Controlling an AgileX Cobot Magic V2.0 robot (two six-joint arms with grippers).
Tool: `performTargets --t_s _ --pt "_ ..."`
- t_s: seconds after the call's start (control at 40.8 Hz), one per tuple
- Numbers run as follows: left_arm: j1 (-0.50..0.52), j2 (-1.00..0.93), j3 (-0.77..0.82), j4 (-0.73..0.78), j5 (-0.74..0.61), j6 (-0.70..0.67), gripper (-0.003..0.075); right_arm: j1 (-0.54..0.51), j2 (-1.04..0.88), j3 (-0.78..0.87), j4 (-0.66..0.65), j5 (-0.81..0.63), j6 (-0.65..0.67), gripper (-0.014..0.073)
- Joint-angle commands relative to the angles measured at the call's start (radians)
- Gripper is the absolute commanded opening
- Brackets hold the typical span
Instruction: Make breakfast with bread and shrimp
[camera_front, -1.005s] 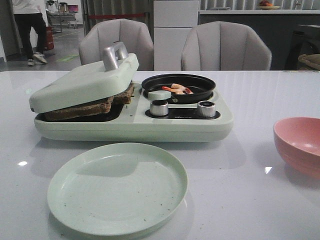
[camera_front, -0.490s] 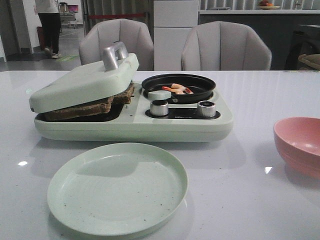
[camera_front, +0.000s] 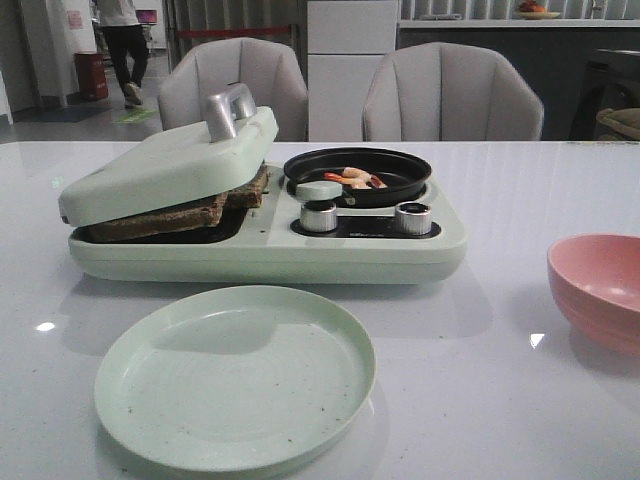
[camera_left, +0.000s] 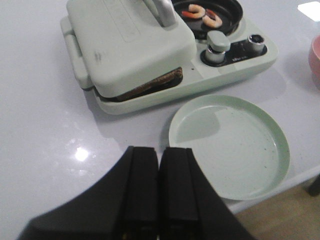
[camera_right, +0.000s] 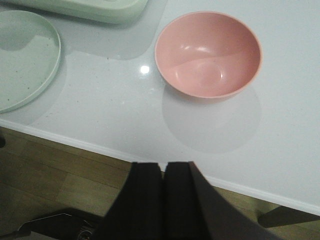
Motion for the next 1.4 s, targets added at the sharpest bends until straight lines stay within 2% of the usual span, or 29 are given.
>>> performTargets --t_s 0.0,0.098,0.27,0.441,0.515,0.833,1.373 --pt "0.044 -0.057 0.031 0.014 -0.177 -0.009 0.0100 -0.001 0.006 -0.025 0.000 -0.064 0.004 0.0036" --pt "0.092 -0.151 0.143 0.014 -0.337 -0.009 0.0100 -0.001 0.006 -0.025 0.000 -0.064 0.004 0.0036" --pt "0.146 -0.345 0.360 0.014 -0.536 -0.009 0.0100 -0.001 0.006 -0.025 0.000 -0.064 0.004 0.0036" --pt "0.175 -0.502 0.538 0.014 -0.652 -0.009 0.0100 -0.001 0.006 -0.025 0.000 -0.064 0.004 0.0036" --pt "0.177 -0.511 0.591 0.014 -0.702 -0.009 0.0100 -0.001 0.006 -0.025 0.000 -0.064 0.004 0.0036" --pt "0.228 -0.510 0.626 0.045 -0.701 -0.009 0.0100 -0.001 0.006 -0.025 0.000 -0.052 0.004 0.0036" --pt "0.216 -0.510 0.626 0.035 -0.699 -0.047 0.0100 -0.001 0.006 -0.025 0.000 -0.050 0.004 0.0036"
